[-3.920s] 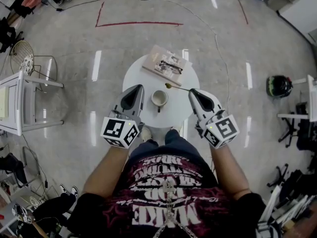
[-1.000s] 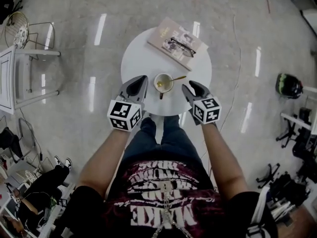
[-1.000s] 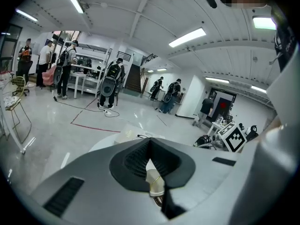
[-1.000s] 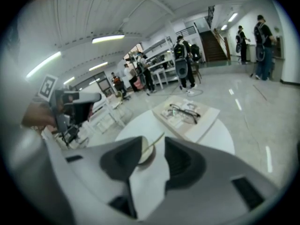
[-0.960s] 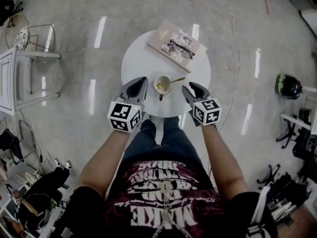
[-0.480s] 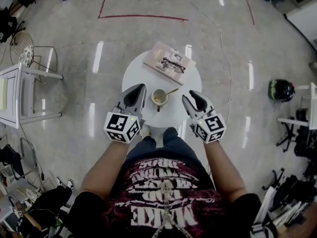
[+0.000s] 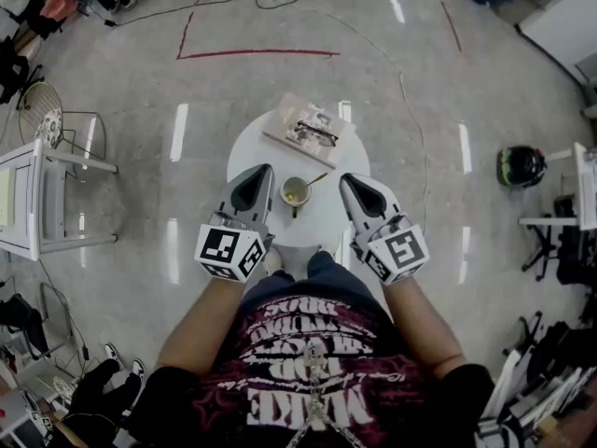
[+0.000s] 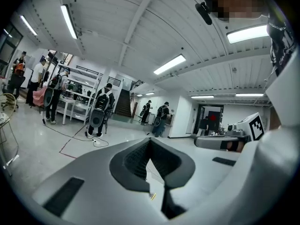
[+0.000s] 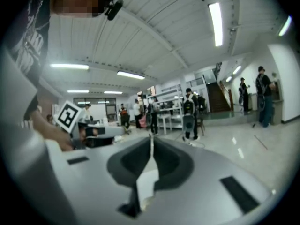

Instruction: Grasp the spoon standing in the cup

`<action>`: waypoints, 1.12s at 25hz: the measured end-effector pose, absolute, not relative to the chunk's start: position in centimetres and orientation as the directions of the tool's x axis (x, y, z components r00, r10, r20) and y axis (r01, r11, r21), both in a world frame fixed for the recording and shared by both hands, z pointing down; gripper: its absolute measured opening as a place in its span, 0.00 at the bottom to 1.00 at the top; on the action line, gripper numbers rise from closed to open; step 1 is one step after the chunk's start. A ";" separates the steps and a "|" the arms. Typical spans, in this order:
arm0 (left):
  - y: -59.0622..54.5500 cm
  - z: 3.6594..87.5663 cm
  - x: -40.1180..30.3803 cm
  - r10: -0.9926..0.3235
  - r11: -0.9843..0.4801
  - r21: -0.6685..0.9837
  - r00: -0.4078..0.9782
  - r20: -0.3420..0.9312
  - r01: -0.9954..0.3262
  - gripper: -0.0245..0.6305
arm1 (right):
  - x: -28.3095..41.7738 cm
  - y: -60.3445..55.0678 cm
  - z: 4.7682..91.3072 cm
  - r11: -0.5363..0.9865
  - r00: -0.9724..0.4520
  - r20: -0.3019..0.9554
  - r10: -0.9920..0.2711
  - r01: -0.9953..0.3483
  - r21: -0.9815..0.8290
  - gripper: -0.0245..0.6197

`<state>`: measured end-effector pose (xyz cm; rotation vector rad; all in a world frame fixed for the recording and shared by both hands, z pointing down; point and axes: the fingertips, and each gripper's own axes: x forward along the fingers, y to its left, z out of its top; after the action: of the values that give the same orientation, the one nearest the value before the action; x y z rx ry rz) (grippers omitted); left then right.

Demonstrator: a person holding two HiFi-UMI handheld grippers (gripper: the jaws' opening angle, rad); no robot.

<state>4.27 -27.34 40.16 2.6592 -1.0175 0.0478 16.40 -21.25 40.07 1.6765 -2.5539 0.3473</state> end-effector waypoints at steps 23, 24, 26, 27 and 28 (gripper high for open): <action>-25.9 40.2 4.3 -0.620 -0.735 0.252 0.774 0.127 -0.630 0.07 | 16.3 -19.5 40.3 0.345 -0.365 0.187 -0.912 -0.929 -0.132 0.09; -25.8 40.2 4.3 -0.619 -0.736 0.253 0.775 0.127 -0.628 0.07 | 16.2 -19.4 40.4 0.345 -0.365 0.187 -0.912 -0.929 -0.133 0.09; -25.8 40.2 4.3 -0.616 -0.737 0.252 0.777 0.128 -0.627 0.07 | 16.2 -19.4 40.4 0.344 -0.365 0.188 -0.912 -0.929 -0.134 0.09; -25.8 40.2 4.4 -0.615 -0.738 0.253 0.778 0.129 -0.625 0.07 | 16.3 -19.4 40.4 0.343 -0.364 0.188 -0.912 -0.930 -0.135 0.09; -25.8 40.2 4.4 -0.613 -0.739 0.253 0.779 0.130 -0.624 0.07 | 16.3 -19.4 40.4 0.342 -0.363 0.189 -0.913 -0.930 -0.135 0.09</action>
<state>4.44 -25.75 40.16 2.6894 -0.9574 0.0547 16.32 -19.39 40.36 1.7255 -2.5074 0.3368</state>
